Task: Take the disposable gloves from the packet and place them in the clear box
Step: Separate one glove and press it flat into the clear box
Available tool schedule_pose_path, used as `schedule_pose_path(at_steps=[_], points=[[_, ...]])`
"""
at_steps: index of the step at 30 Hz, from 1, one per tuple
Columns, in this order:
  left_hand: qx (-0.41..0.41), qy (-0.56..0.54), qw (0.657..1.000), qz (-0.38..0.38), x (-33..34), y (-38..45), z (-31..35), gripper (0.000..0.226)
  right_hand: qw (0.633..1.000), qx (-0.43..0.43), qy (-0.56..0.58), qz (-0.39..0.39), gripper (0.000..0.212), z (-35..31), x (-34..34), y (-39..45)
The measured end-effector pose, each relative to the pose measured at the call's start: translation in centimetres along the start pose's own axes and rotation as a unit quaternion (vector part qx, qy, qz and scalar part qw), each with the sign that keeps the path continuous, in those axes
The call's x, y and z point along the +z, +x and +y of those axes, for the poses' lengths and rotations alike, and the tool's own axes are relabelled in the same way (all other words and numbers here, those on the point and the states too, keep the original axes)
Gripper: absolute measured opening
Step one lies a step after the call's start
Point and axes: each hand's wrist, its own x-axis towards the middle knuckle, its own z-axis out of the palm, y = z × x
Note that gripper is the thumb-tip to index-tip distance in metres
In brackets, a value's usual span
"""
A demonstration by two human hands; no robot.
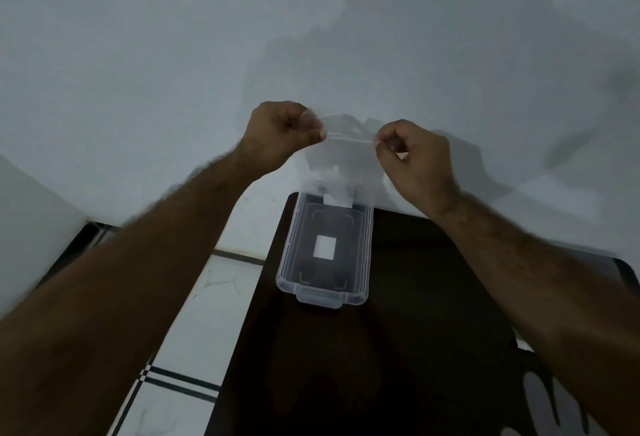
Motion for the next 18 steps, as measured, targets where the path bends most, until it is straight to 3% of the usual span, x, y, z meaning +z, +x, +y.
schedule_pose_path(at_steps=[8, 13, 18], points=[[0.11, 0.187, 0.975, -0.05, 0.1, -5.2, -4.6, 0.015, 0.993, -0.065, -0.077, -0.058, 0.012, 2.9, 1.5, -5.1], [0.165, 0.276, 0.944, -0.075, 2.0, -7.5, -8.9, 0.008, 0.976, -0.073, -0.117, -0.168, 0.01, 6.0, 3.9, -7.8], [0.144, 0.323, 0.93, -0.103, 3.5, -9.0, -12.1, 0.006, 0.945, -0.094, -0.166, -0.265, 0.004, 7.7, 6.2, -9.5]])
